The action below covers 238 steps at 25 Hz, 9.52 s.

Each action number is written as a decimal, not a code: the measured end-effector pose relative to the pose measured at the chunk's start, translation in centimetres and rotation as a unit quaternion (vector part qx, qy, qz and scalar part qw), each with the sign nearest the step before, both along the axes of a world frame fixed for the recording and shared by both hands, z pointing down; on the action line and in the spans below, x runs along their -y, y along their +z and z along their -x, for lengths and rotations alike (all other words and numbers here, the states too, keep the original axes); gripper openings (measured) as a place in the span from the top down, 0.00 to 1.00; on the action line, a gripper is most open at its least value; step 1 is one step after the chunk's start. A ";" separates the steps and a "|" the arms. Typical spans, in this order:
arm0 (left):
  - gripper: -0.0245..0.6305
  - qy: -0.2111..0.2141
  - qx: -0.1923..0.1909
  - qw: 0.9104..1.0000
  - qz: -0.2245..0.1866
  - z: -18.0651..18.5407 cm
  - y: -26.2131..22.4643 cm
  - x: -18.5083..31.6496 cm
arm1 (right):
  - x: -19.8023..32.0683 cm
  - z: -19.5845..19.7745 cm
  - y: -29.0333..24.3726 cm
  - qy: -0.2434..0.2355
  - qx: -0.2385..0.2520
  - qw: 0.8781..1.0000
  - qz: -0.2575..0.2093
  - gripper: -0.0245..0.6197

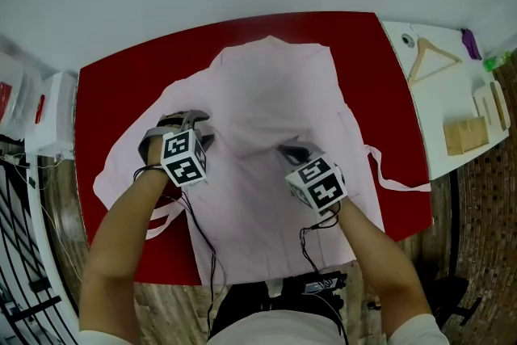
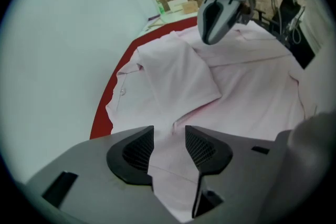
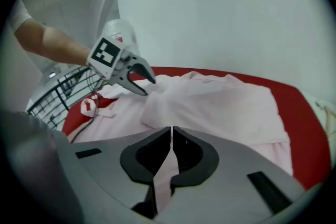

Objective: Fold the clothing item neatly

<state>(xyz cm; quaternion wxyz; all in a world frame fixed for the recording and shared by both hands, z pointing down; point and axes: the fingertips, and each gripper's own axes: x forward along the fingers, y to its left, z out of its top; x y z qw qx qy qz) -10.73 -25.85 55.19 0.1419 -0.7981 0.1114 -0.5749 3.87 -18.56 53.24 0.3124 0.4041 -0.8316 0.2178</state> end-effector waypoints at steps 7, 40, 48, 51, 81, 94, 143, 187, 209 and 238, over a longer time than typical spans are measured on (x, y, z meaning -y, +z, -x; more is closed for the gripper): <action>0.71 -0.006 -0.123 0.991 0.059 -3.9 -1.6 -3.9 | 4.7 -15.7 1.1 0.114 -0.132 0.985 0.003 0.92; 0.85 -0.154 -0.263 0.940 0.155 -2.5 -5.3 -8.2 | 1.5 -17.0 -2.6 0.174 -0.167 0.968 -0.070 0.93; 0.91 -0.271 -0.383 0.870 0.150 2.5 -9.4 -10.0 | -1.5 -10.2 -4.6 0.146 -0.143 0.976 -0.081 0.93; 0.95 -0.307 -0.411 0.845 0.153 4.0 -10.0 -11.2 | -1.8 -8.4 -5.0 0.126 -0.133 0.979 -0.086 0.93; 0.95 -0.548 -0.518 0.653 0.067 29.3 -7.1 -22.8 | -11.4 29.1 -5.2 -0.247 -0.096 0.954 -0.138 0.93; 0.83 -0.578 -0.541 0.603 0.100 35.9 -3.9 -24.5 | -13.0 45.8 0.2 -0.394 -0.155 0.892 -0.158 0.81; 0.51 -0.597 -0.663 0.332 0.307 37.9 -0.1 -10.6 | -7.1 48.6 -4.2 -0.328 -0.126 0.925 -0.146 0.92; 0.94 -0.454 -0.591 0.665 0.045 27.0 -19.4 -5.4 | -6.6 37.3 -13.7 -0.214 0.002 0.956 -0.200 0.92; 0.94 -0.353 -0.530 0.768 0.061 2.4 -23.4 -1.3 | -3.0 17.1 -16.2 -0.094 0.073 0.973 -0.197 0.92; 0.86 -0.344 -0.433 0.802 0.226 -17.3 -7.1 -0.3 | -2.2 -0.4 -2.7 0.071 0.079 0.993 -0.052 0.92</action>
